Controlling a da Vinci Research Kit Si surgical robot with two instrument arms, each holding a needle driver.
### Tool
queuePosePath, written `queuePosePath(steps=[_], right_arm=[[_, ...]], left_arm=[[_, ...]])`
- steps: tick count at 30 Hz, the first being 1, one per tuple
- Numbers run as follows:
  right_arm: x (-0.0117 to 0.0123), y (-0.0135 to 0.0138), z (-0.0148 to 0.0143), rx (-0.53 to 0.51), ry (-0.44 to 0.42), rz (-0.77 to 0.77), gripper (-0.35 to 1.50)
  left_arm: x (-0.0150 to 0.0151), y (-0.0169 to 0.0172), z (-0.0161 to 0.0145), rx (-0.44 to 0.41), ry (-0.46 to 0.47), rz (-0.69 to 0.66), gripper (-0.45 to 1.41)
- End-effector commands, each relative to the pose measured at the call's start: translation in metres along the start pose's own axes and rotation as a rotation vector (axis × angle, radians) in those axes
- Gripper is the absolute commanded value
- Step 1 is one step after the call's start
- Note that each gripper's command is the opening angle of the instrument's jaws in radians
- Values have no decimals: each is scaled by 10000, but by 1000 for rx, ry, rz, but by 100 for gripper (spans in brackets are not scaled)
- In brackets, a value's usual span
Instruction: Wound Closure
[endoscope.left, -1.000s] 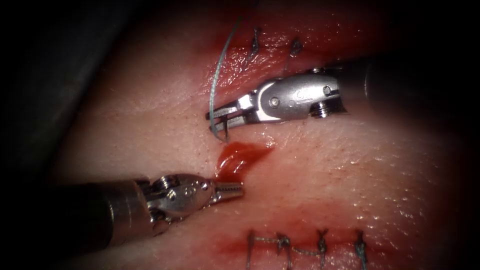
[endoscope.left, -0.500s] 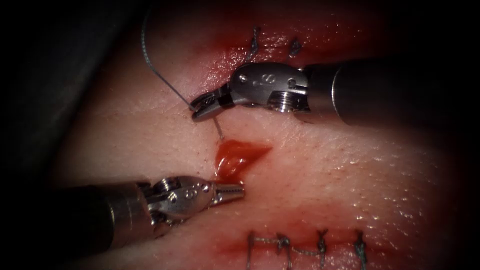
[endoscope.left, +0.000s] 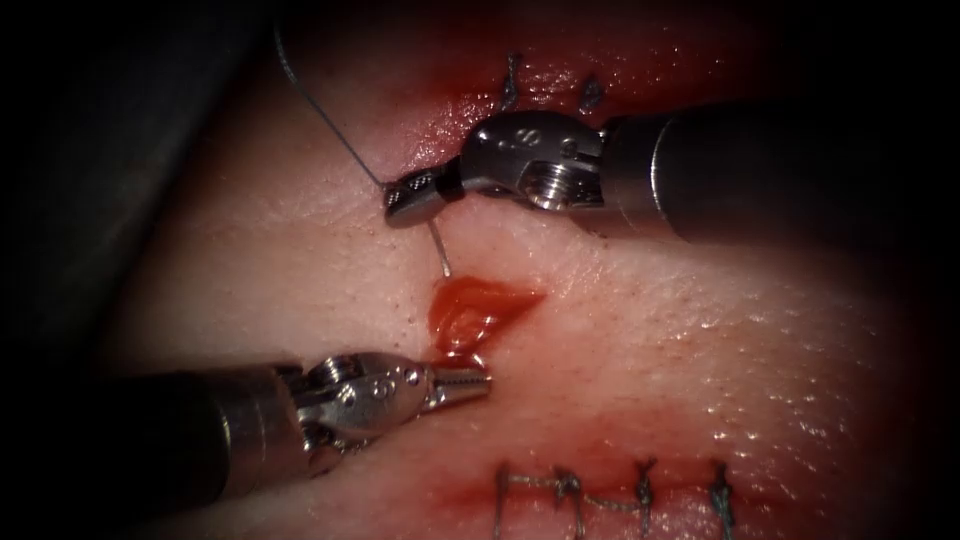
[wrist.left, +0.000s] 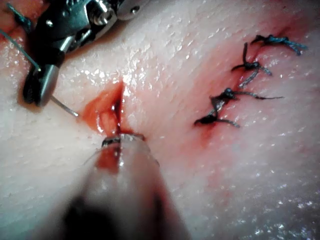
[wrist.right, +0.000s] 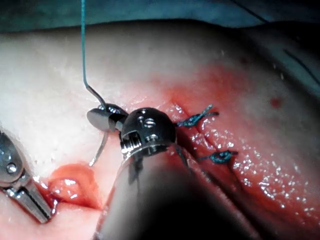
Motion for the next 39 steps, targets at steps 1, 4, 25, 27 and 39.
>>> queuePosePath(steps=[1,4,25,27,39], right_arm=[[-5,1,12,16,-3,18,-35],[-12,-2,13,37,-13,38,-35],[-34,3,25,322,48,204,-35],[-37,-1,25,338,51,226,-35],[-54,-27,6,380,66,517,-35]], left_arm=[[0,3,7,-2,0,1,14],[-2,2,5,-5,1,4,14],[0,12,-39,-20,23,50,14],[-1,11,-39,-24,25,50,14],[-11,-9,-31,-20,23,58,12]])
